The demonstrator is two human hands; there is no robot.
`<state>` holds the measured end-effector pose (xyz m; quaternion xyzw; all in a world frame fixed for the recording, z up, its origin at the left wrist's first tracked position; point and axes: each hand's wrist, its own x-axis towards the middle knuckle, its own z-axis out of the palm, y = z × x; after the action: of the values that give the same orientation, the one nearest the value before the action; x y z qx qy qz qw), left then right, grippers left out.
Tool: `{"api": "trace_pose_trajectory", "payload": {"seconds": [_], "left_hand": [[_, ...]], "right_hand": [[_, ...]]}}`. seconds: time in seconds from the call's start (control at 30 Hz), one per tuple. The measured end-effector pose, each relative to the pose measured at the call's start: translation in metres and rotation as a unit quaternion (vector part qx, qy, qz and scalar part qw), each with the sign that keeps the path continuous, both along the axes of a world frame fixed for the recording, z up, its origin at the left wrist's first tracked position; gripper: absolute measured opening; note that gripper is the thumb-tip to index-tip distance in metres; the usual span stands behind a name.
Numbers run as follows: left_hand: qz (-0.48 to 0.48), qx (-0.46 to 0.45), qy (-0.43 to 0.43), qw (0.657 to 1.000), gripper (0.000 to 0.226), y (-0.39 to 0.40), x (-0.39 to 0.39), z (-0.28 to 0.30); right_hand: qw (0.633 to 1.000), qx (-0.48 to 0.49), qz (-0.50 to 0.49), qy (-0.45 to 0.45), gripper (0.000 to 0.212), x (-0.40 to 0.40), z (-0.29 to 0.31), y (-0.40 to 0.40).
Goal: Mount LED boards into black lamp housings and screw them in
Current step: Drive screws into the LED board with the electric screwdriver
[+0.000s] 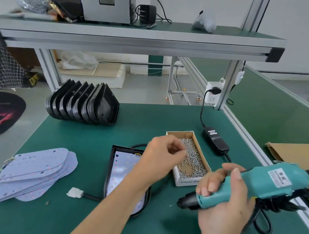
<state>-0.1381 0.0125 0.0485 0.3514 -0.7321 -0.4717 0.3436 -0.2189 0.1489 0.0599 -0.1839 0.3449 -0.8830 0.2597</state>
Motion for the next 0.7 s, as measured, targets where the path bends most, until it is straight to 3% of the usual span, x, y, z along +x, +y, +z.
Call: {"api": "trace_pose_trajectory", "payload": {"seconds": [0.13, 0.33, 0.7], "left_hand": [[-0.004, 0.116, 0.141, 0.983, 0.009, 0.026, 0.063, 0.004], [-0.038, 0.238, 0.244, 0.939, 0.014, 0.051, 0.115, 0.006], [-0.038, 0.222, 0.238, 0.945, 0.020, 0.069, 0.121, 0.005]], "right_hand": [[0.998, -0.054, 0.036, -0.016, 0.018, 0.000, 0.022, -0.004], [0.989, -0.116, 0.080, -0.041, 0.029, 0.021, 0.053, -0.017], [0.989, -0.112, 0.081, -0.048, 0.027, 0.048, 0.062, -0.029]]}}
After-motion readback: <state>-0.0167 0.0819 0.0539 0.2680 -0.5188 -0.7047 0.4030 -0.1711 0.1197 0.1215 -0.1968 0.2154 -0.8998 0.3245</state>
